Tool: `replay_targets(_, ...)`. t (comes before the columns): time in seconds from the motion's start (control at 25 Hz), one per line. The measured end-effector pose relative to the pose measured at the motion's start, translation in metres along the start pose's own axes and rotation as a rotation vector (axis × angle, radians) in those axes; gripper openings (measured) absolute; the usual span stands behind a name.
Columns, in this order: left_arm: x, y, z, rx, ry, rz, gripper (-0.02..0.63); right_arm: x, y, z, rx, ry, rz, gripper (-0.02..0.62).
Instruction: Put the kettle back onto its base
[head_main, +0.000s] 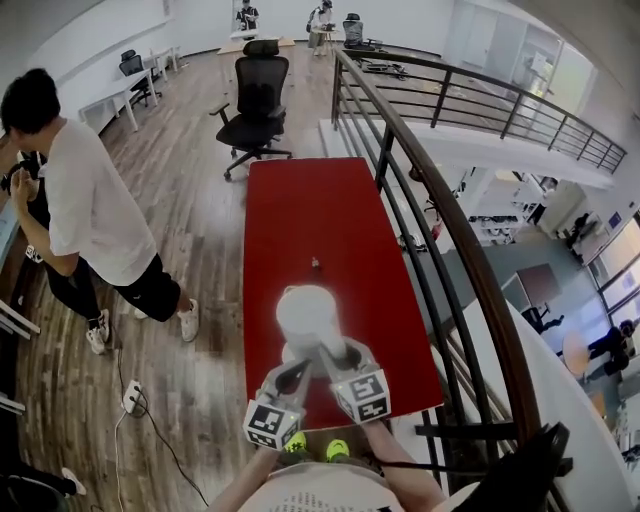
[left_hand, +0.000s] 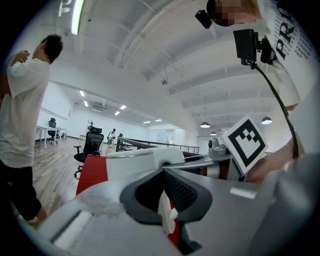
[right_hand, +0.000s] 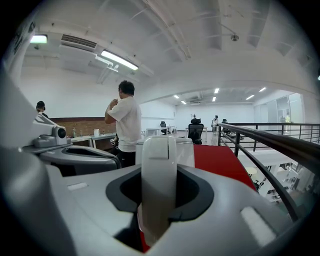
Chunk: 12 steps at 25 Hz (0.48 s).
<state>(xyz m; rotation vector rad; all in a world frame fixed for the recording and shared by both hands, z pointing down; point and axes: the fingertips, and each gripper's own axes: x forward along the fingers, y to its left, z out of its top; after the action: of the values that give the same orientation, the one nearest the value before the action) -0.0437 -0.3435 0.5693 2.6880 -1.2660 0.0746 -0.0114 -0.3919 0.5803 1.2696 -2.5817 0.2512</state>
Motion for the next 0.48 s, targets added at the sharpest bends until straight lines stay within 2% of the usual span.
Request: replay_targets(0.48, -0.018, 0.045, -0.007, 0.0, 0.019, 0.052, -0.008, 0.038, 0.023, -0.003, 0.013, 0.003, 0.033, 0.118)
